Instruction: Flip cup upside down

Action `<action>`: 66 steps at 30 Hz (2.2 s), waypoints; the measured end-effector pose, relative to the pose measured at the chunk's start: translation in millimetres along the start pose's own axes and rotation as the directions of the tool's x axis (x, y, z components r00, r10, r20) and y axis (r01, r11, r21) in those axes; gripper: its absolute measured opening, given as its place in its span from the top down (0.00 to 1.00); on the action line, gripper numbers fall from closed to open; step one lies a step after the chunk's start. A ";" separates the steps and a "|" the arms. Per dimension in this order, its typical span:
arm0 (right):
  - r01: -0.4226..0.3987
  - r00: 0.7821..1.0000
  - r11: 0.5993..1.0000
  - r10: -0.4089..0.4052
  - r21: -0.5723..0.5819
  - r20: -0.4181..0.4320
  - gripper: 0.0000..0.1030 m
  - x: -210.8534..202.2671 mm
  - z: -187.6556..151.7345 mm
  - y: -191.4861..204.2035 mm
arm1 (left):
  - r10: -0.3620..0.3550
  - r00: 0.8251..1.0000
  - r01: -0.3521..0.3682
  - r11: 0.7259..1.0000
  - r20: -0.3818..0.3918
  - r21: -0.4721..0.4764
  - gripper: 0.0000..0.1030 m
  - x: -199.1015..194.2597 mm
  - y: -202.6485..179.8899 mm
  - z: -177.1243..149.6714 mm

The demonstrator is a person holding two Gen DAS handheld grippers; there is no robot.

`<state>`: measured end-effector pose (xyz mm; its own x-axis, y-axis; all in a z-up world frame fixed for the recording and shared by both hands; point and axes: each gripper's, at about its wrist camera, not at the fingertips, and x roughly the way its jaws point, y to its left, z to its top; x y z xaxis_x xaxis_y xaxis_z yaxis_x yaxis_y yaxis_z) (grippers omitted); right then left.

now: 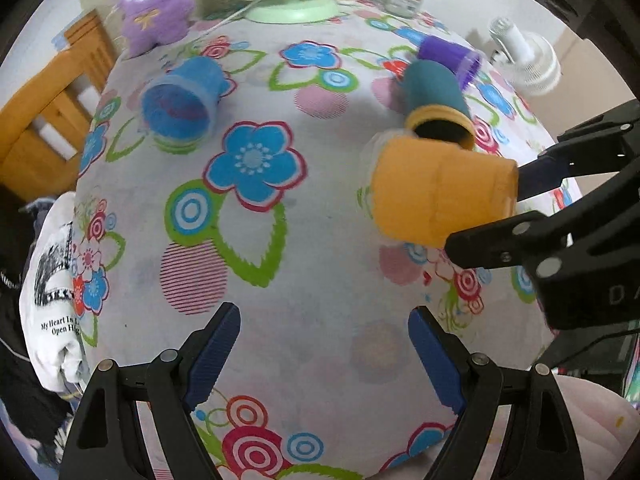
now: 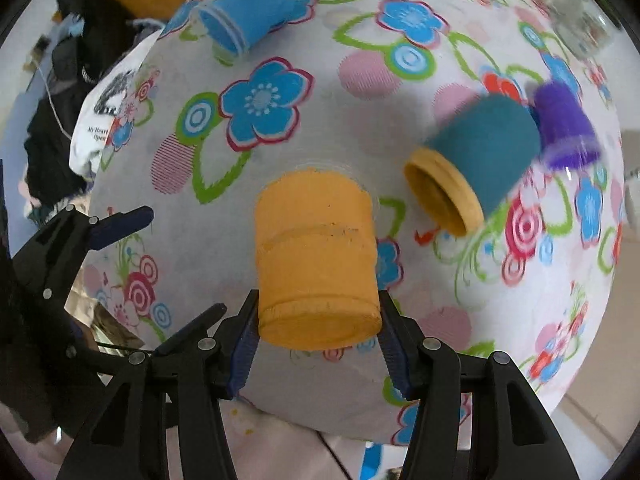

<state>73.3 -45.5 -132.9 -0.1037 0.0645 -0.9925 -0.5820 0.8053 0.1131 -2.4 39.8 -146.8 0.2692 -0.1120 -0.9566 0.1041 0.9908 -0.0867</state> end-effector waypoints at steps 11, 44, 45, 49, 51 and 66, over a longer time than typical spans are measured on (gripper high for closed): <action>0.097 0.942 0.995 -0.084 -0.025 0.324 0.15 -52.7 -3.9 7.5 | -0.009 0.998 0.018 0.984 0.056 -0.176 0.15 -28.4 29.1 18.7; 0.051 0.758 0.919 -0.291 0.392 0.583 0.07 -139.9 -134.8 -37.6 | 0.150 0.948 -0.069 0.958 0.280 -0.279 0.05 -138.9 -44.2 4.8; 0.054 0.755 0.918 -0.295 0.393 0.585 0.07 -140.2 -136.2 -37.5 | 0.152 0.947 -0.069 0.957 0.282 -0.281 0.05 -139.6 -44.8 4.3; 0.045 0.751 0.914 -0.297 0.403 0.590 0.07 -140.5 -139.7 -41.4 | 0.159 0.945 -0.072 0.954 0.285 -0.292 0.04 -141.1 -45.2 2.7; 0.043 0.749 0.912 -0.299 0.407 0.591 0.07 -141.1 -140.6 -43.2 | 0.164 0.944 -0.075 0.953 0.288 -0.294 0.04 -142.1 -46.0 2.3; 0.041 0.749 0.912 -0.298 0.409 0.591 0.07 -140.8 -142.5 -43.6 | 0.162 0.945 -0.073 0.951 0.284 -0.299 0.03 -143.5 -46.5 2.2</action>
<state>-1.7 -173.6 8.4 0.5727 0.1563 -0.8047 -0.2053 0.9777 0.0438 -43.8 9.6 -4.9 0.5435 0.0328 -0.8388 -0.2069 0.9736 -0.0960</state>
